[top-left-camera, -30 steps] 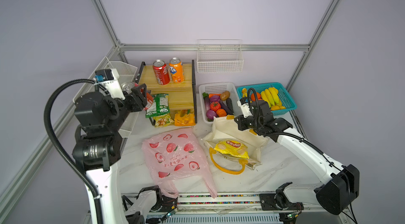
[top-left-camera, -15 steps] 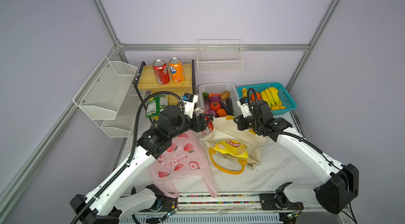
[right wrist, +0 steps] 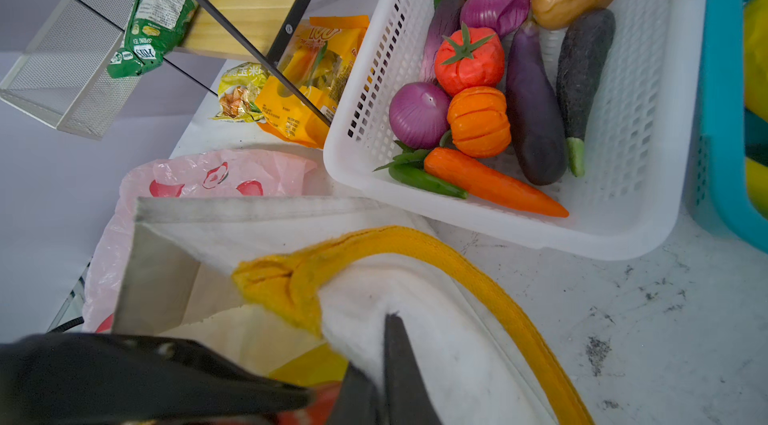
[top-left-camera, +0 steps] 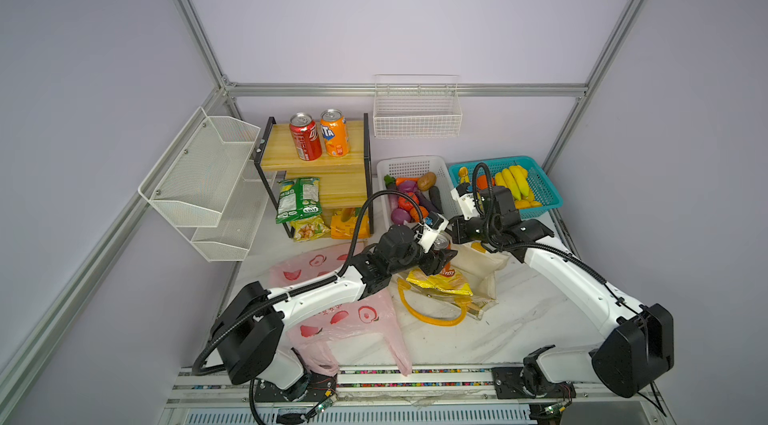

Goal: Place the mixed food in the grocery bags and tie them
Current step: 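Carry the red can with the left gripper over the tote bag opening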

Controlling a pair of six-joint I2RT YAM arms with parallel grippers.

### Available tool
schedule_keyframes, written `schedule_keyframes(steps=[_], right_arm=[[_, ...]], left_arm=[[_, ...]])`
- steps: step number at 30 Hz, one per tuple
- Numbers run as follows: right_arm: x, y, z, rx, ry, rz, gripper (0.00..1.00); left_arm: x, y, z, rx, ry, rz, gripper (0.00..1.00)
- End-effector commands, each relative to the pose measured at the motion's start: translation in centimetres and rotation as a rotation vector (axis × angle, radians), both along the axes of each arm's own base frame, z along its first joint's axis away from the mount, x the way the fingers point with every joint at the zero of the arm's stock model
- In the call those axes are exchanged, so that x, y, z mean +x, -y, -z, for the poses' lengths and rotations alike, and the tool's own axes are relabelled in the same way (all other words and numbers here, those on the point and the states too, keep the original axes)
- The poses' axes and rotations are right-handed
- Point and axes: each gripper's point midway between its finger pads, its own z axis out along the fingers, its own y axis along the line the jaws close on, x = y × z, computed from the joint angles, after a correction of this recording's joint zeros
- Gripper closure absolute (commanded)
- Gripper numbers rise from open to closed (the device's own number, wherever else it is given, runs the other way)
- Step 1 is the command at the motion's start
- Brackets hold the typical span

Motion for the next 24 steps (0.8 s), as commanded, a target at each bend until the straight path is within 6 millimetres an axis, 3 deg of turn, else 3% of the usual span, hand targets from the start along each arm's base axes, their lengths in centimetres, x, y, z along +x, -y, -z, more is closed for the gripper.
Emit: schedule_keyframes(steps=[1,10,17,24], right_arm=[[1.2,-0.8,-2.0,0.081,0.027,-0.019,0.95],[2.6,-0.2,-2.0,0.128,-0.006,0.012,0.95],[2.9,-0.2,-1.7,0.123,-0.009,0.009,0.95],[3.2,-0.1,-1.0,0.110,-0.021,0.019,0.95]], left_arm=[[-1.8,2.6,-4.7,-0.164,0.229,0.137,0.70],[-4.6,6.2,-1.3,-0.169,0.234,0.294,0.70],[-6.0,7.9,1.4,-0.086,0.229,0.443,0.68],[-4.2,8.9,2.1,-0.051,0.299,0.409,0.67]])
